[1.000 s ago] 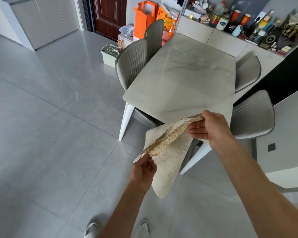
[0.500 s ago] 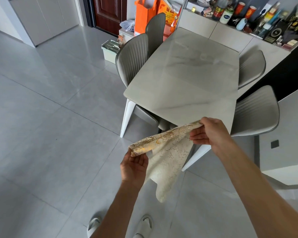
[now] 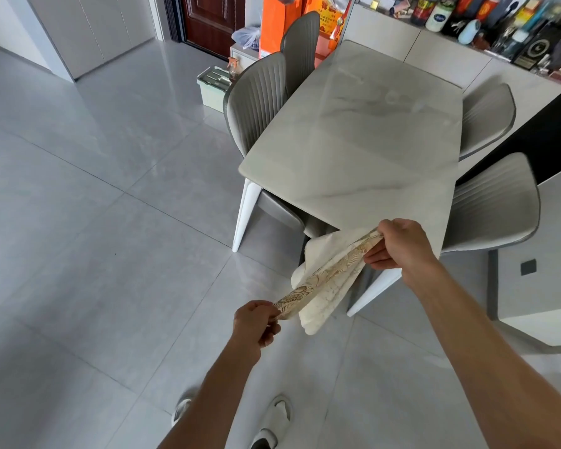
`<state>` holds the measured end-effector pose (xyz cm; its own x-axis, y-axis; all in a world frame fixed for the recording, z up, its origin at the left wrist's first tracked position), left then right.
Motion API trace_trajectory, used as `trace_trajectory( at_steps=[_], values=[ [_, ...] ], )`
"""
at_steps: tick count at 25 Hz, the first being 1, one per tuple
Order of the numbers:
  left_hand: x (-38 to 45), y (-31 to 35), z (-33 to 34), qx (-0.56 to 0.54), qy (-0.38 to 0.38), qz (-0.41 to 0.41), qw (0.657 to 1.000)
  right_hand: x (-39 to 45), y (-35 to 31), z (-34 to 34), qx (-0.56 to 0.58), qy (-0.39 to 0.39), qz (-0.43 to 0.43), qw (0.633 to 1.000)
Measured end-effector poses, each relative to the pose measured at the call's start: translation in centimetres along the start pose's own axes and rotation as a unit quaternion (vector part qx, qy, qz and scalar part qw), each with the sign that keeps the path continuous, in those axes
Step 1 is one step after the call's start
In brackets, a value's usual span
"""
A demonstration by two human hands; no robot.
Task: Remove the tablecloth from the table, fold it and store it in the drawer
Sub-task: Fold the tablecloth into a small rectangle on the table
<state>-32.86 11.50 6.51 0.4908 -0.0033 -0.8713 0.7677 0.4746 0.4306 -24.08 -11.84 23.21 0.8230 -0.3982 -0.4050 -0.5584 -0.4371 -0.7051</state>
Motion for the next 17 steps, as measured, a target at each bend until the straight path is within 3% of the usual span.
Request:
trace_trajectory(
  at_steps=[2, 6, 17],
  values=[
    [-0.2, -0.4, -0.3, -0.044, 0.002, -0.026, 0.999, 0.1, 0.2, 0.1, -0.011, 0.011, -0.006, 1.000],
    [-0.7, -0.9, -0.8, -0.188, -0.071, -0.136, 0.970, 0.5, 0.5, 0.1, -0.031, 0.029, -0.015, 0.999],
    [-2.0, -0.4, -1.6, -0.156, -0.073, -0.142, 0.975, 1.3, 0.6, 0.1, -0.059, 0.043, -0.031, 0.997]
  ],
)
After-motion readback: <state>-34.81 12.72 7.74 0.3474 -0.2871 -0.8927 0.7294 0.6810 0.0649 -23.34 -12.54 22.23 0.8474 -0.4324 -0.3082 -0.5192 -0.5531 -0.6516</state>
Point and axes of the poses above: each hand's wrist, its own x-axis towards the middle knuckle, its own z-axis out of the palm, y = z × x, the point moved 2 cm from there along x, towards the middle knuckle, and after that the axes turned 7 degrees about -x, right-handed, at the moved point
